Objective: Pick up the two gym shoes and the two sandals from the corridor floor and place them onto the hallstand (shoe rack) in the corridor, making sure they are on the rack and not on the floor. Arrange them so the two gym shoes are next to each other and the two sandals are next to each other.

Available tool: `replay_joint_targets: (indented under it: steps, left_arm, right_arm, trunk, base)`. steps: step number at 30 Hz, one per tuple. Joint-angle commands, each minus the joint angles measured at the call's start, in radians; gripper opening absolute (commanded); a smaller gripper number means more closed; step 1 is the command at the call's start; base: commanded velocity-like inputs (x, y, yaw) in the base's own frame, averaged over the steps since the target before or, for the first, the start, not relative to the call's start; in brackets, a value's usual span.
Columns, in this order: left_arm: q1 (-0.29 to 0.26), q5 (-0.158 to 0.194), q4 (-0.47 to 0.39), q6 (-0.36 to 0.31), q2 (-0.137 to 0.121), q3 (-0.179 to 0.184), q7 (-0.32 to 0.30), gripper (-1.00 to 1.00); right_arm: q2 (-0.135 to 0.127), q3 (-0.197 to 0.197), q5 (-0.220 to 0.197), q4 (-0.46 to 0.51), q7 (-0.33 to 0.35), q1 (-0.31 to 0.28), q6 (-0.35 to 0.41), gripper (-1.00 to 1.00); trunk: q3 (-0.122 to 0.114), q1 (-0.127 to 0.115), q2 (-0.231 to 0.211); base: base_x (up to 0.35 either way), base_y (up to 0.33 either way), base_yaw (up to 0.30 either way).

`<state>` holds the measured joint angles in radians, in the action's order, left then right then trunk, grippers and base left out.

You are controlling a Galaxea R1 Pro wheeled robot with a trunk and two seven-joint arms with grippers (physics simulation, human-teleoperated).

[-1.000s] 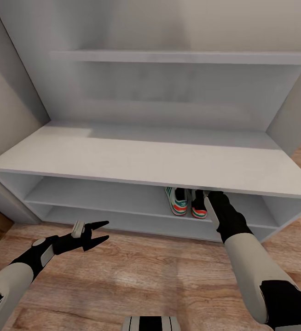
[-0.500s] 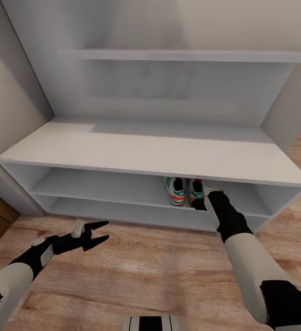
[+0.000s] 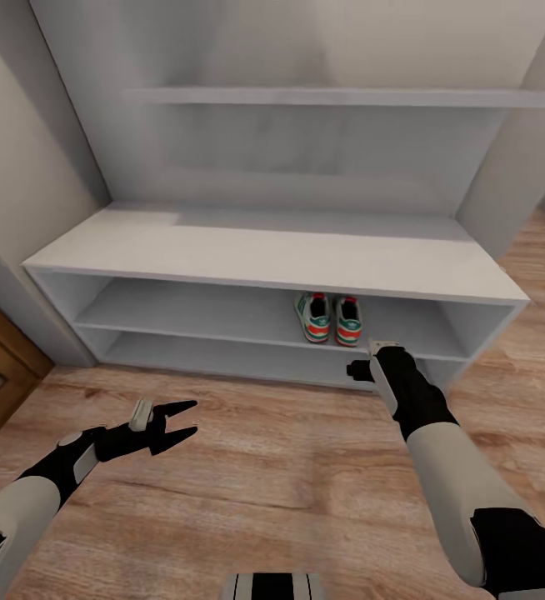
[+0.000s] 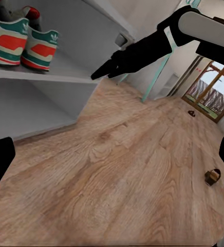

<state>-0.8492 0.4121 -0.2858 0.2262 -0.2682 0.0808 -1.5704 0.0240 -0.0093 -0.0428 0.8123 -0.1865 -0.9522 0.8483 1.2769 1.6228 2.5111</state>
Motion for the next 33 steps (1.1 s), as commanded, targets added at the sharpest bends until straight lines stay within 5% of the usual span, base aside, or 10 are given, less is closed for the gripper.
replay_joint_targets:
  steps: [1, 25, 26, 27, 29, 30, 33]
  left_arm:
    - [-0.001, 0.01, 0.0, 0.009, -0.001, 0.008, 0.0, 1.0]
    - [-0.001, 0.01, 0.0, 0.009, -0.002, 0.008, 0.0, 1.0]
    - [-0.001, 0.01, 0.0, 0.009, -0.002, 0.008, 0.0, 1.0]
    - [-0.001, 0.01, 0.0, 0.009, -0.002, 0.008, 0.0, 1.0]
    - [-0.001, 0.01, 0.0, 0.009, -0.002, 0.008, 0.0, 1.0]
    - [-0.001, 0.009, 0.0, 0.009, -0.003, 0.008, 0.0, 1.0]
    - [-0.001, 0.008, 0.0, 0.009, -0.003, 0.008, 0.0, 1.0]
  right_arm:
    - [0.001, -0.001, -0.005, 0.001, -0.005, 0.0, 0.003, 1.0]
    - [0.002, -0.003, -0.015, 0.003, -0.001, 0.007, -0.054, 1.0]
    - [0.002, -0.003, -0.015, 0.004, -0.001, 0.007, -0.074, 1.0]
    - [0.002, -0.003, -0.015, 0.006, 0.0, 0.01, -0.215, 1.0]
    - [0.002, -0.003, -0.015, 0.006, 0.001, 0.015, -0.274, 1.0]
    - [0.002, -0.003, -0.017, -0.031, 0.002, 0.049, -0.497, 1.0]
    - [0.002, -0.003, -0.017, -0.065, 0.001, 0.07, -0.576, 1.0]
  trunk:
    - [0.001, -0.001, 0.0]
    - [0.001, -0.001, 0.0]
    - [0.001, -0.001, 0.0]
    - [0.001, -0.001, 0.0]
    - [0.001, -0.001, 0.0]
    - [0.001, -0.001, 0.0]
    - [0.001, -0.001, 0.0]
  base:
    - [-0.311, 0.0, 0.0]
    - [-0.029, 0.0, 0.0]
    - [0.0, 0.0, 0.0]
    - [0.0, 0.0, 0.0]
    - [0.0, 0.0, 0.0]
    - [0.0, 0.0, 0.0]
    - [0.0, 0.0, 0.0]
